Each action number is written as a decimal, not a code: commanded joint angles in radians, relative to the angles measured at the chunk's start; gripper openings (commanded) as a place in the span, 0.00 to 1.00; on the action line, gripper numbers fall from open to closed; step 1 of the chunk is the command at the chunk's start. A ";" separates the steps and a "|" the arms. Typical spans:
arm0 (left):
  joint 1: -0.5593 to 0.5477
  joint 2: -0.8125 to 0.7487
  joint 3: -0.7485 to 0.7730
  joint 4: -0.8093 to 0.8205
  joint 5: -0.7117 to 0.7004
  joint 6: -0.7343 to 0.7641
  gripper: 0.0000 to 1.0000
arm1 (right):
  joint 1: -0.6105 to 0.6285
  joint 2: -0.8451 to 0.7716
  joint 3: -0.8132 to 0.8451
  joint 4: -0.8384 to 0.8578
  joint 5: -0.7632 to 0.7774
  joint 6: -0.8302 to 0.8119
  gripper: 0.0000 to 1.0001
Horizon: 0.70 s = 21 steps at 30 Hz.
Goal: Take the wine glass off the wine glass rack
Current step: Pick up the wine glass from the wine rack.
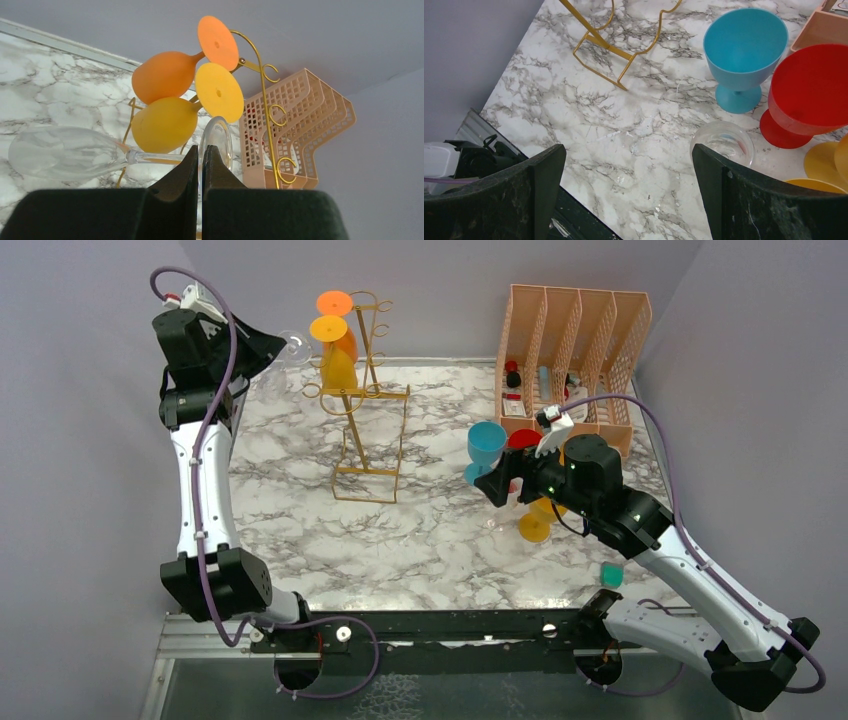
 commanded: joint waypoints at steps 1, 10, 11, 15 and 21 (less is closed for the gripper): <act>0.013 -0.115 -0.072 0.038 -0.151 0.011 0.00 | 0.001 -0.016 0.004 -0.017 -0.025 0.005 1.00; 0.014 -0.347 -0.356 -0.016 -0.309 0.015 0.00 | 0.001 -0.019 -0.003 0.003 -0.043 0.015 1.00; 0.015 -0.375 -0.388 -0.022 -0.311 0.017 0.00 | 0.001 -0.019 -0.004 0.006 -0.045 0.017 1.00; 0.014 -0.459 -0.502 -0.054 -0.257 0.016 0.00 | 0.001 -0.017 -0.006 0.020 -0.062 0.021 1.00; 0.014 -0.565 -0.636 -0.080 -0.164 -0.006 0.00 | 0.001 -0.013 -0.021 0.036 -0.080 0.048 1.00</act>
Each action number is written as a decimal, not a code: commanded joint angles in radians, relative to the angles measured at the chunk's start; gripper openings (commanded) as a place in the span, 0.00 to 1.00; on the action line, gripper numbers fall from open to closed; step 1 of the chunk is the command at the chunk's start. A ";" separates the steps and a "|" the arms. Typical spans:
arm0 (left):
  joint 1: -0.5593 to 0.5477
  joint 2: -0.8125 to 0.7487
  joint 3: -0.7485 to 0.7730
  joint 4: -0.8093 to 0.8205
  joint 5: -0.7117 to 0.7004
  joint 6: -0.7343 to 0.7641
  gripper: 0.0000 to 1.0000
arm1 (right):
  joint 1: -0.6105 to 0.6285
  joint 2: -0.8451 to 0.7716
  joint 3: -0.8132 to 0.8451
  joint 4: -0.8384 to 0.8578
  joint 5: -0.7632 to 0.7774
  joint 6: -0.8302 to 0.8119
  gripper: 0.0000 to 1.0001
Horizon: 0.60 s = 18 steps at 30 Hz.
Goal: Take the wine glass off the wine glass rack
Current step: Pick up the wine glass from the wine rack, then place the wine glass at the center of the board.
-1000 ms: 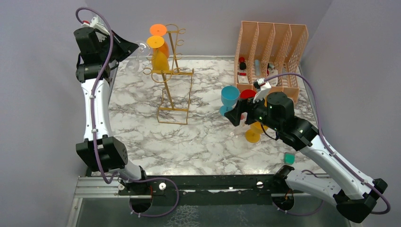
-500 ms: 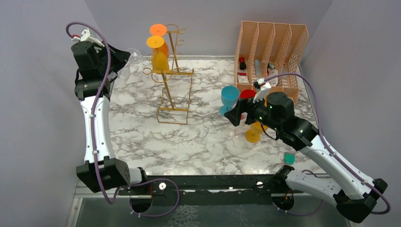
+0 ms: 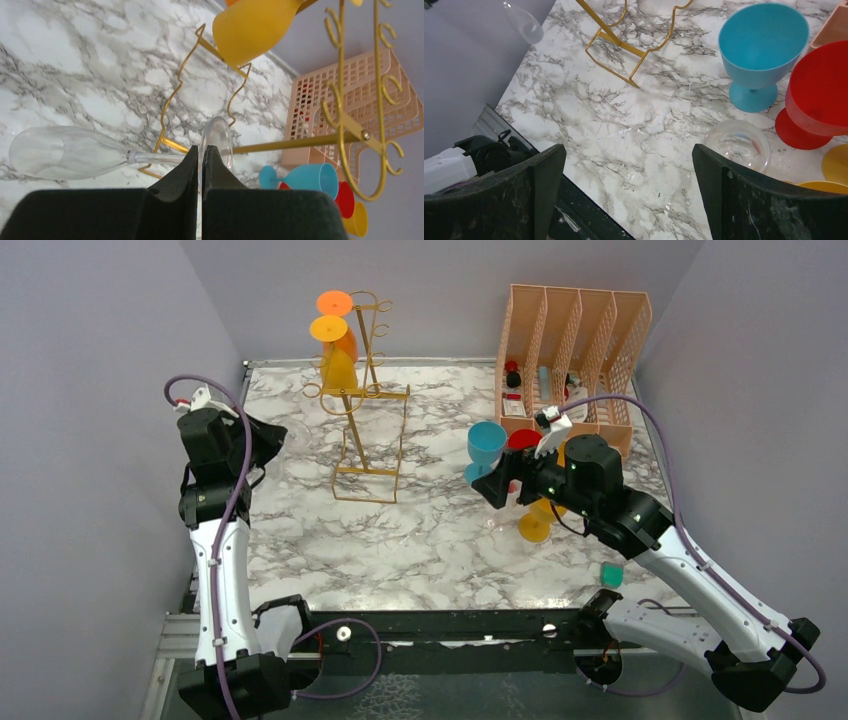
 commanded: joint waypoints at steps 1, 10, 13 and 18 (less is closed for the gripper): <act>0.004 -0.080 -0.063 -0.021 0.089 0.001 0.00 | 0.001 -0.010 -0.021 0.033 -0.045 0.031 1.00; -0.047 -0.171 -0.191 -0.077 0.276 0.015 0.00 | 0.001 -0.017 -0.026 0.037 -0.057 0.045 1.00; -0.086 -0.179 -0.203 -0.076 0.327 0.009 0.00 | 0.001 -0.010 -0.020 0.034 -0.069 0.045 1.00; -0.122 -0.194 -0.229 -0.082 0.398 0.034 0.00 | 0.000 0.003 -0.046 0.064 -0.077 0.052 1.00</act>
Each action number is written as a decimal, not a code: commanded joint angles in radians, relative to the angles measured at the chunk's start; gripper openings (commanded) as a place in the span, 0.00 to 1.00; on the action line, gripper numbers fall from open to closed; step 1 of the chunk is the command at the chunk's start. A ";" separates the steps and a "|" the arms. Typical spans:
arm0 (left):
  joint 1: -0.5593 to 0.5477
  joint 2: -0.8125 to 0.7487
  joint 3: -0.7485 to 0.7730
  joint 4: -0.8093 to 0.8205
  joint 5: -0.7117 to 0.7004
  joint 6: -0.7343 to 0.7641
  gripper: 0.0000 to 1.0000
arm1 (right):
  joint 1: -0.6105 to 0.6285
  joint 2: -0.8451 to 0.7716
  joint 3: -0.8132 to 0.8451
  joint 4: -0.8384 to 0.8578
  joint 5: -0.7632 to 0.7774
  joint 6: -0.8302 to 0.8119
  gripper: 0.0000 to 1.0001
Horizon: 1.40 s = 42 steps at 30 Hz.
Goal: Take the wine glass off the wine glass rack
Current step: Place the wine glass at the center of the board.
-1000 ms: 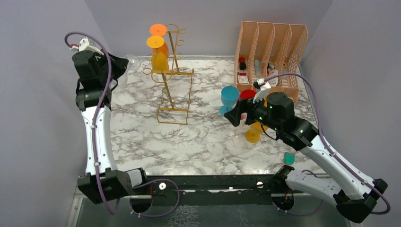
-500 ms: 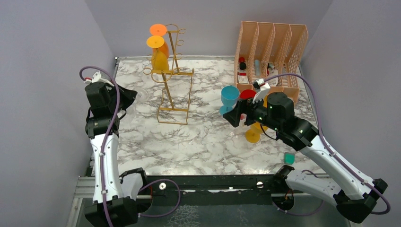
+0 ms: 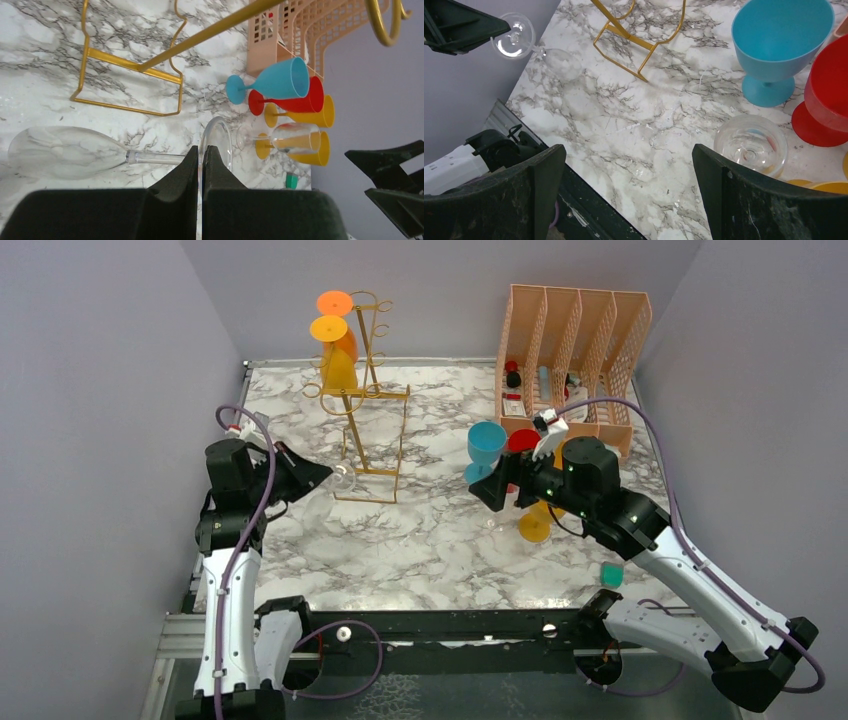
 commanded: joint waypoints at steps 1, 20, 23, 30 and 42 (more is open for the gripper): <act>-0.040 -0.027 -0.034 0.021 0.137 0.036 0.00 | 0.001 0.010 -0.023 0.053 -0.039 0.009 1.00; -0.291 -0.006 -0.110 0.041 0.286 0.103 0.00 | 0.001 0.048 -0.043 0.138 -0.207 0.025 1.00; -0.387 0.015 -0.116 0.083 0.248 0.087 0.00 | 0.001 0.052 -0.056 0.168 -0.273 0.032 1.00; -0.494 -0.004 -0.119 0.147 0.142 0.039 0.00 | 0.001 0.077 -0.085 0.243 -0.394 0.073 1.00; -0.533 -0.042 -0.126 0.273 0.161 -0.015 0.00 | 0.000 0.182 -0.110 0.371 -0.669 0.189 0.84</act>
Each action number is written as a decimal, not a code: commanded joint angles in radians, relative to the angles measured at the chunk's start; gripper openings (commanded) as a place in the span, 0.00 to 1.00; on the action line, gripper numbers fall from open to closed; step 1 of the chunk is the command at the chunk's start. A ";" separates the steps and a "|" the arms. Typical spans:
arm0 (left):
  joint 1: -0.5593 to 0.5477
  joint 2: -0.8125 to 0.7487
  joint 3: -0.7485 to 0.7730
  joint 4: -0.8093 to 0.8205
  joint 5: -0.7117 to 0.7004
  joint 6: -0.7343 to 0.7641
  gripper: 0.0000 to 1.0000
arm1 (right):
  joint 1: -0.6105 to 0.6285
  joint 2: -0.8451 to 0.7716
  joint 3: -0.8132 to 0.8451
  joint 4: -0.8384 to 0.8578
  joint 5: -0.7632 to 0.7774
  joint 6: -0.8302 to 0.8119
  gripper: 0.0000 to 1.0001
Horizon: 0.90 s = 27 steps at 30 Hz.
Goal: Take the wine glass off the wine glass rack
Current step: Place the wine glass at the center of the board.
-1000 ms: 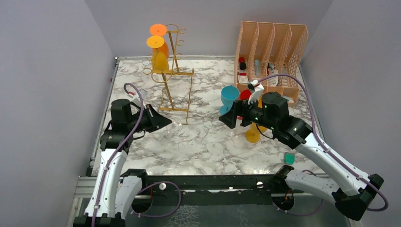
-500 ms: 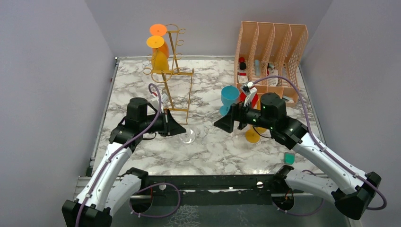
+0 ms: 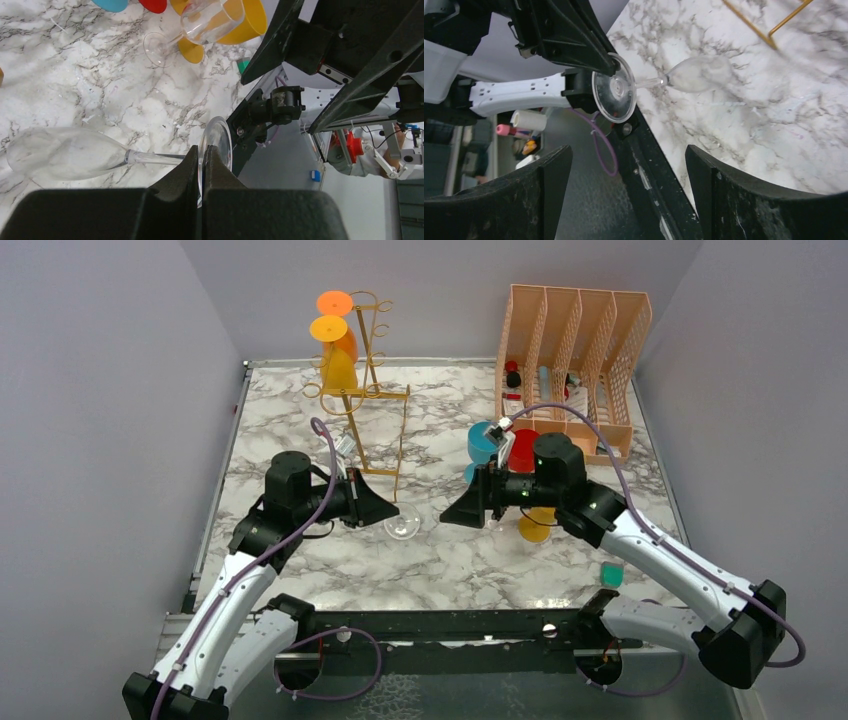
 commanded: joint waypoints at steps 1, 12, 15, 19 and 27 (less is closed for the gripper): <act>-0.025 -0.003 0.009 0.095 0.004 -0.019 0.00 | 0.001 0.038 -0.016 0.107 -0.153 0.078 0.83; -0.159 0.047 0.028 0.215 -0.031 -0.059 0.00 | 0.001 0.110 -0.021 0.158 -0.195 0.119 0.58; -0.192 0.054 0.022 0.251 -0.044 -0.069 0.00 | 0.001 0.121 -0.032 0.168 -0.192 0.131 0.49; -0.213 0.057 0.018 0.262 -0.068 -0.073 0.00 | 0.001 0.132 -0.053 0.215 -0.230 0.152 0.33; -0.225 0.057 0.009 0.268 -0.082 -0.072 0.00 | 0.000 0.154 -0.056 0.252 -0.288 0.171 0.03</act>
